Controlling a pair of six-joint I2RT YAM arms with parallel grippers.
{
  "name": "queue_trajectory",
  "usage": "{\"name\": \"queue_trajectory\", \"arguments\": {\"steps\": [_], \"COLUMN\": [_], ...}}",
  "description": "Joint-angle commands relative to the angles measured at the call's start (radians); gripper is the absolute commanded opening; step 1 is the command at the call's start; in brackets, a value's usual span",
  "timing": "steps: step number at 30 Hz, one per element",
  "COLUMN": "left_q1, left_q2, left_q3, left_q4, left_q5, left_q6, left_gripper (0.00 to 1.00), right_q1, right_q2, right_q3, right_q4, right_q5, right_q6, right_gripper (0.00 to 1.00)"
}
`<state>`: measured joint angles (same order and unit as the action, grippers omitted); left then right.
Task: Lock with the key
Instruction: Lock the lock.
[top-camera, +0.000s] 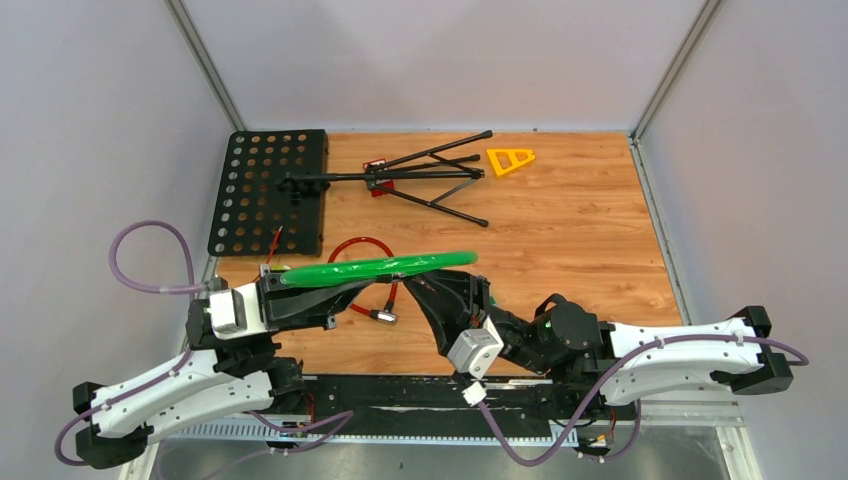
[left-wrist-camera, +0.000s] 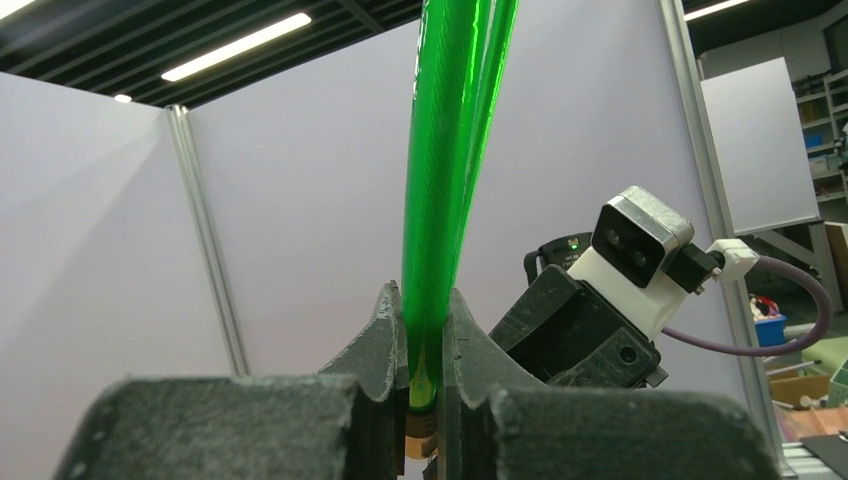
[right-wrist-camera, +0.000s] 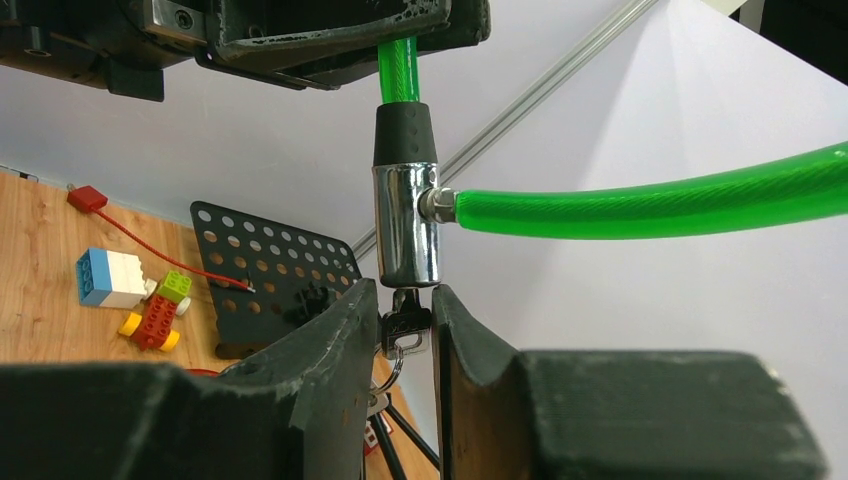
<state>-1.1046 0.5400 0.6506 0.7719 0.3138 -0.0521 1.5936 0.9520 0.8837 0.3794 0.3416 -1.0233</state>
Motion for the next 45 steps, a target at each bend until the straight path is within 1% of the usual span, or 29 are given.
{"name": "queue_trajectory", "arguments": {"steps": [1, 5, 10, 15, 19, 20, 23, 24, 25, 28, 29, 30, 34, 36, 38, 40, 42, 45], "left_q1": [0.001, 0.001, 0.001, 0.002, 0.001, 0.001, 0.002, 0.002, 0.001, 0.001, 0.002, 0.002, 0.001, 0.002, 0.002, 0.001, 0.002, 0.001], "left_q2": [-0.002, -0.002, 0.0, 0.0, -0.003, -0.002, 0.0, 0.001, 0.001, 0.003, 0.002, 0.002, -0.003, -0.006, -0.005, -0.002, 0.001, 0.009], "left_q3": [0.05, 0.052, 0.053, 0.053, 0.053, 0.053, 0.053, 0.053, 0.053, 0.054, 0.054, 0.053, 0.051, 0.052, 0.055, 0.058, 0.06, 0.065], "left_q4": [0.082, 0.082, 0.083, 0.083, 0.081, 0.081, 0.082, 0.082, 0.082, 0.084, 0.083, 0.082, 0.079, 0.078, 0.074, 0.071, 0.07, 0.074], "left_q5": [-0.006, -0.006, -0.007, -0.006, -0.01, -0.009, -0.01, -0.01, -0.01, -0.01, -0.011, -0.013, -0.02, -0.022, -0.02, -0.015, -0.007, 0.007], "left_q6": [-0.018, -0.017, -0.016, -0.015, -0.015, -0.015, -0.015, -0.015, -0.015, -0.015, -0.015, -0.015, -0.013, -0.011, -0.009, -0.007, -0.007, -0.011], "left_gripper": [0.0, 0.0, 0.0, 0.0, 0.0, 0.0, 0.0, 0.0, 0.0, 0.0, 0.0, 0.0, 0.0, 0.0, 0.0, 0.0, 0.0, 0.0], "right_q1": [-0.006, -0.008, -0.012, -0.015, -0.018, -0.018, -0.02, -0.02, -0.02, -0.021, -0.02, -0.02, -0.02, -0.021, -0.025, -0.042, -0.077, -0.157], "right_q2": [-0.021, -0.026, -0.026, -0.03, -0.04, -0.043, -0.051, -0.054, -0.056, -0.068, -0.076, -0.085, -0.121, -0.144, -0.17, -0.199, -0.228, -0.259], "right_q3": [0.018, 0.007, 0.003, 0.003, 0.001, 0.001, -0.003, -0.004, -0.004, -0.004, -0.004, -0.005, 0.003, 0.006, 0.01, 0.026, 0.053, 0.099], "right_q4": [0.021, 0.015, -0.01, -0.026, -0.048, -0.053, -0.056, -0.057, -0.062, -0.088, -0.097, -0.108, -0.16, -0.187, -0.2, -0.229, -0.285, -0.367], "right_q5": [0.008, 0.003, 0.014, 0.016, 0.005, 0.003, -0.001, -0.003, -0.005, -0.012, -0.018, -0.028, -0.07, -0.075, -0.061, -0.067, -0.116, -0.202], "right_q6": [-0.005, -0.003, -0.001, 0.012, 0.023, 0.028, 0.034, 0.035, 0.038, 0.045, 0.051, 0.059, 0.103, 0.14, 0.195, 0.27, 0.351, 0.492], "right_gripper": [0.27, 0.27, 0.21, 0.13, 0.02, 0.0, 0.0, 0.03, 0.09, 0.4, 0.45, 0.47, 0.53, 0.54, 0.52, 0.48, 0.47, 0.49]}}
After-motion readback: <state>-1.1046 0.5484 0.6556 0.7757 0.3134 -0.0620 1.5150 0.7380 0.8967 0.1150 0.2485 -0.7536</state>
